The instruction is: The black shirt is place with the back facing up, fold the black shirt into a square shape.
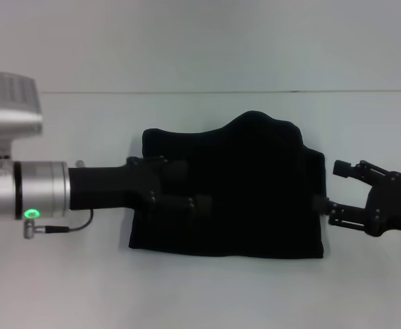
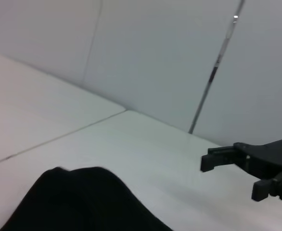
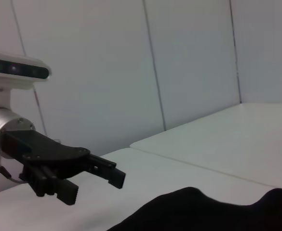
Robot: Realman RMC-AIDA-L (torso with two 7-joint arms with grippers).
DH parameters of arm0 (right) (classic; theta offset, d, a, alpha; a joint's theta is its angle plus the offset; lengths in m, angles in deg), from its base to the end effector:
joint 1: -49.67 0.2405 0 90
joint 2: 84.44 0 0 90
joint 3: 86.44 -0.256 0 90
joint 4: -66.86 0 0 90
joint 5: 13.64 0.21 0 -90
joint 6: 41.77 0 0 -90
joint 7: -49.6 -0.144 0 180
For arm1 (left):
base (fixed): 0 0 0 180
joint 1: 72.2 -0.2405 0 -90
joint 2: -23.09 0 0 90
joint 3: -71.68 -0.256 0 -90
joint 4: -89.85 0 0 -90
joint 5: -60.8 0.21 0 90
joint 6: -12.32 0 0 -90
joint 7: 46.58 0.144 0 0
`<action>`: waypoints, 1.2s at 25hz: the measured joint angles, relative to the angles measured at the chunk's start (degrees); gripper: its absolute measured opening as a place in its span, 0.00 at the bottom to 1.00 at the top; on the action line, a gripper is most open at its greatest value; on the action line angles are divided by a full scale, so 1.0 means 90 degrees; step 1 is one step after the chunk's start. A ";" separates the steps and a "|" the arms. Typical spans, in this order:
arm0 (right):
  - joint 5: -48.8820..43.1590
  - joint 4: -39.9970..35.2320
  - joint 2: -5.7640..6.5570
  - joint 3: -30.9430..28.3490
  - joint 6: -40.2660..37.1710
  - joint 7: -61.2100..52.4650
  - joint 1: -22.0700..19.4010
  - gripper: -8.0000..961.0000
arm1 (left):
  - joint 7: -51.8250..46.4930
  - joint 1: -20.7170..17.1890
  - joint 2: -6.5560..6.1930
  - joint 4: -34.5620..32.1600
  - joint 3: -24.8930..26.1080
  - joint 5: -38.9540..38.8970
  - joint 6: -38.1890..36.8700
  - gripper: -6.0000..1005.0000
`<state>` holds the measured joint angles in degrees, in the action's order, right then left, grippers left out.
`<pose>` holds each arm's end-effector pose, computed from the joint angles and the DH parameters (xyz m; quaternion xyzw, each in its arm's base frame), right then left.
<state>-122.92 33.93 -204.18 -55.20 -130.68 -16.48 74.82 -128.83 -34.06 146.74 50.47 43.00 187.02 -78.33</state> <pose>0.2932 0.3094 0.0071 -0.9049 0.2030 0.3003 0.2233 -0.2269 0.3483 -0.0184 -0.9413 -0.2143 -0.2393 0.1038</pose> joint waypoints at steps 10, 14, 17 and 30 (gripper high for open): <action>-0.0011 0.0205 0.0033 0.0383 0.0296 -0.0057 0.0117 0.98 | -0.0628 0.0047 -0.0112 -0.0013 -0.0533 -0.0031 0.0109 0.95; -0.0183 0.0205 0.0063 0.0473 0.0425 -0.0330 0.0162 0.98 | -0.0921 0.0089 -0.0204 -0.0043 -0.0893 -0.0030 0.0258 0.95; -0.0272 0.0210 0.0063 0.0475 0.0518 -0.0500 0.0221 0.98 | -0.0902 0.0092 -0.0182 -0.0043 -0.0914 -0.0030 0.0424 0.95; -0.0296 0.0380 0.0003 0.0481 0.0873 -0.0431 0.0367 0.98 | -0.0939 0.0005 -0.0077 -0.0082 -0.1323 -0.0136 0.0893 0.95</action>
<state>-125.58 37.35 -204.15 -50.87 -122.83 -20.35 78.12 -137.28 -34.01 146.05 49.73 31.09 185.79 -70.29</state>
